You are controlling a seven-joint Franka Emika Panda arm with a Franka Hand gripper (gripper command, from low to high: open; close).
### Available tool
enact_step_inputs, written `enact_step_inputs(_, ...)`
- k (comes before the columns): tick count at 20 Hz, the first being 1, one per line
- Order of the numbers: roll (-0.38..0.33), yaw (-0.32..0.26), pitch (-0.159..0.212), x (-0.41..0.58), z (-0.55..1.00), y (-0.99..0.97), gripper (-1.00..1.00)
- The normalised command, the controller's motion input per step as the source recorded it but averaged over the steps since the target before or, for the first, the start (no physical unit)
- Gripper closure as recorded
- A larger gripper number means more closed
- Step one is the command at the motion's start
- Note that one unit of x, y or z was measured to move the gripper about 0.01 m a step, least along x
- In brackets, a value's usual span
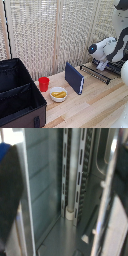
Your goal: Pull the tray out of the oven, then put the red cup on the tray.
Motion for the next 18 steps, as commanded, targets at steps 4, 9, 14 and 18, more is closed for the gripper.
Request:
enact_step_inputs(4, 0.016, -0.038, 0.017, -0.048, 0.09, 0.08, 1.00)
enact_step_inputs(9, 0.089, -0.020, 0.028, -0.035, 0.15, 0.13, 1.00)
enact_step_inputs(14, 0.010, -0.091, 0.015, -0.051, 0.01, 0.72, 1.00)
enact_step_inputs(18, -0.015, -0.080, 0.004, -0.069, 0.00, 0.84, 1.00)
